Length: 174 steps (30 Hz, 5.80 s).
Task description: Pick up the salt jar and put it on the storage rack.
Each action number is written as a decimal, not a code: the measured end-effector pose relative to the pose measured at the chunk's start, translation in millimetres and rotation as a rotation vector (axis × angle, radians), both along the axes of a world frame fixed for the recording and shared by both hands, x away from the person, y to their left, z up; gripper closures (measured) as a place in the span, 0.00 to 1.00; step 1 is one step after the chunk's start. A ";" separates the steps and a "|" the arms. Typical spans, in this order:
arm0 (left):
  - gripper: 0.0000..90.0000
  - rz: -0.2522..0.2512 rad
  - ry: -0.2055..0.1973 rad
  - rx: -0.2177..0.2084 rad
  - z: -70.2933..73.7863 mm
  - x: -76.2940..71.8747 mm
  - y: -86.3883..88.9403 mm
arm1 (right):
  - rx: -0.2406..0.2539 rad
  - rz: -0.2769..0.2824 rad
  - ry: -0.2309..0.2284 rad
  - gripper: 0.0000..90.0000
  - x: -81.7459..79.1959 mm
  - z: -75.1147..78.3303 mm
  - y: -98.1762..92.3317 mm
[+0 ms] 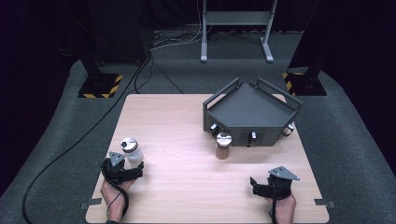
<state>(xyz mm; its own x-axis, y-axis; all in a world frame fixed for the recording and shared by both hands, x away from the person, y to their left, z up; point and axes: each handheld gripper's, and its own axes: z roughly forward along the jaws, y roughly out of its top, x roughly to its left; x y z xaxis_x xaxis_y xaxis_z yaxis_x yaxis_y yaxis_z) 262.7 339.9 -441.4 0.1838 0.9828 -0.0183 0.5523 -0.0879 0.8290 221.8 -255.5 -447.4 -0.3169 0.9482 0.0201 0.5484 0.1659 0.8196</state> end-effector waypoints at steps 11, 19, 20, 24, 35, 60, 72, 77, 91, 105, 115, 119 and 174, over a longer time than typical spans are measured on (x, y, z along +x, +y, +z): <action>0.00 -0.014 0.030 0.014 3.9 27.8 -3.4 | -0.008 0.003 0.006 0.00 1.1 0.7 1.1; 0.01 -0.015 0.033 0.031 5.0 40.5 -9.0 | -0.007 0.005 0.007 0.00 1.3 0.7 0.8; 0.01 -0.016 0.036 0.032 5.5 42.5 -9.7 | -0.008 0.006 0.008 0.00 1.6 0.8 0.9; 0.01 -0.030 0.037 0.030 5.5 48.0 -10.1 | -0.008 0.007 0.008 0.00 1.5 0.8 0.8; 0.23 0.001 0.014 0.014 0.7 46.5 -8.8 | -0.013 0.010 0.010 0.00 1.8 1.2 1.4; 0.35 0.017 -0.011 0.006 -3.1 41.9 -7.5 | -0.016 0.011 0.015 0.00 3.0 1.8 1.7; 0.35 -0.019 -0.025 0.001 6.4 39.6 -13.4 | -0.013 0.011 0.016 0.00 3.2 1.7 1.3; 0.35 -0.048 -0.037 0.008 11.6 37.3 -18.5 | -0.017 0.012 0.017 0.00 3.3 1.9 2.0; 0.35 -0.104 -0.050 0.021 24.8 39.6 -32.1 | -0.013 0.010 0.017 0.00 3.3 1.8 1.4; 0.35 -0.157 -0.062 0.010 34.4 42.7 -43.6 | -0.016 0.007 0.019 0.00 3.5 2.1 2.4; 0.35 -0.191 -0.069 0.013 41.1 46.7 -56.0 | -0.014 0.008 0.020 0.00 3.7 2.1 1.8; 0.35 -0.195 -0.075 0.008 42.1 46.9 -58.4 | -0.005 0.010 0.024 0.00 4.4 2.1 0.2; 0.35 -0.361 -0.079 0.025 72.7 78.2 -123.4 | 0.001 0.026 0.017 0.01 3.5 1.3 -2.5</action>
<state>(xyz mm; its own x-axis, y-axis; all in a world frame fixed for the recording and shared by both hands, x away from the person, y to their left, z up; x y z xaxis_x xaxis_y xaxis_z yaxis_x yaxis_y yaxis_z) 340.9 216.4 -368.7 0.5186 0.8544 0.0328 0.4166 -0.2860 0.8629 225.3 -258.0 -446.1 -0.3410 0.9397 0.0266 0.5574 0.1794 0.8106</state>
